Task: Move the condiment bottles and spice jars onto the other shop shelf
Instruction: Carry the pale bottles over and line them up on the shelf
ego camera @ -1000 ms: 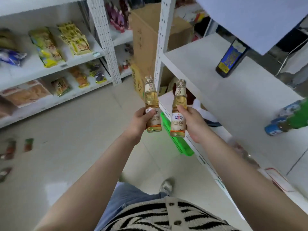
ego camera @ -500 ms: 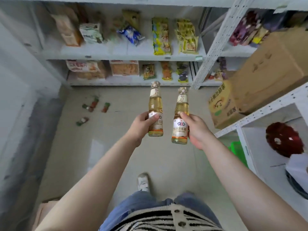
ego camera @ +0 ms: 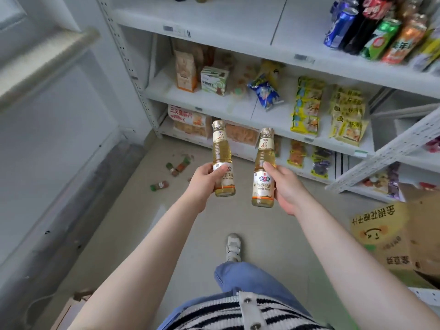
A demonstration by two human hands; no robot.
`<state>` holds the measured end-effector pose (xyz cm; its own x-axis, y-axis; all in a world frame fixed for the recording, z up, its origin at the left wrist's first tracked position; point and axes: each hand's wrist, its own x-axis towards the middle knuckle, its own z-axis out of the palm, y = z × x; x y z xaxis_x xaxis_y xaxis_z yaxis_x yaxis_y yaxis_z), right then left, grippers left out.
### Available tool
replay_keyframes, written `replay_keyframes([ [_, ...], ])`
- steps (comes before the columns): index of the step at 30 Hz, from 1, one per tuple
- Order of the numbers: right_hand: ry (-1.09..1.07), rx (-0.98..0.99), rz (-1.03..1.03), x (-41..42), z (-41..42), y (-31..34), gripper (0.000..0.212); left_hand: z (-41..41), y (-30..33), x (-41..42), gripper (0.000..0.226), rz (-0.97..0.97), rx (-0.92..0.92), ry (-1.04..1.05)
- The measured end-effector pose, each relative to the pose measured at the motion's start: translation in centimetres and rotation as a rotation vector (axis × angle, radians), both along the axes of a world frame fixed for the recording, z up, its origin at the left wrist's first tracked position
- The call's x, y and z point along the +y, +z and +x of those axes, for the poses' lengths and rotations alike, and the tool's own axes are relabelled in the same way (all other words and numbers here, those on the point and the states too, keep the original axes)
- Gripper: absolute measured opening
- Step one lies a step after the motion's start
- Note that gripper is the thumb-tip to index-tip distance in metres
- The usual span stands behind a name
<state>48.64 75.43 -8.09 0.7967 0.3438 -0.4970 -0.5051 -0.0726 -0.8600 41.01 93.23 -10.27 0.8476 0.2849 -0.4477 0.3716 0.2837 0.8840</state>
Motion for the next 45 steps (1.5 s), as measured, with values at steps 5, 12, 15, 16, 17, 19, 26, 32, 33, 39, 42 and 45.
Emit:
replay_keyframes([
  [5,0.098,-0.043,0.0,4.3,8.9,1.5,0.024,7.9,1.5,3.6,0.031,0.038,-0.035,0.057],
  [12,0.182,-0.094,0.023,9.9,19.0,4.3,0.025,16.6,3.4,9.2,0.03,0.009,-0.096,0.152],
  [15,0.175,-0.095,0.037,12.6,22.7,5.0,0.027,20.5,4.0,12.0,0.04,-0.032,-0.135,0.166],
  [16,0.167,-0.094,0.045,13.5,24.0,5.1,0.027,21.9,4.1,13.0,0.042,-0.034,-0.144,0.165],
  [17,0.161,-0.097,0.056,14.5,25.3,5.3,0.026,23.2,4.3,14.1,0.04,-0.023,-0.151,0.164],
  [19,0.153,-0.106,0.082,16.6,27.8,5.6,0.025,26.1,4.7,16.4,0.035,-0.007,-0.168,0.171],
  [26,0.082,-0.177,0.11,25.4,35.8,7.3,0.018,36.0,6.8,26.7,0.027,0.015,-0.25,0.064],
  [32,-0.007,-0.161,0.095,32.2,41.6,8.1,0.027,44.3,8.6,35.5,0.022,0.064,-0.246,-0.057],
  [33,-0.02,-0.158,0.093,33.0,42.5,8.0,0.028,45.7,8.9,36.7,0.022,0.054,-0.249,-0.077],
  [39,-0.047,-0.163,0.073,36.2,47.5,7.9,0.021,54.1,9.4,41.9,0.04,0.185,-0.3,-0.128],
  [42,-0.039,-0.204,0.042,37.5,50.1,8.0,0.018,58.3,8.9,44.0,0.043,0.27,-0.299,-0.134],
  [45,-0.032,-0.229,0.027,38.6,52.4,8.2,0.019,61.7,8.3,45.5,0.048,0.35,-0.266,-0.132],
])
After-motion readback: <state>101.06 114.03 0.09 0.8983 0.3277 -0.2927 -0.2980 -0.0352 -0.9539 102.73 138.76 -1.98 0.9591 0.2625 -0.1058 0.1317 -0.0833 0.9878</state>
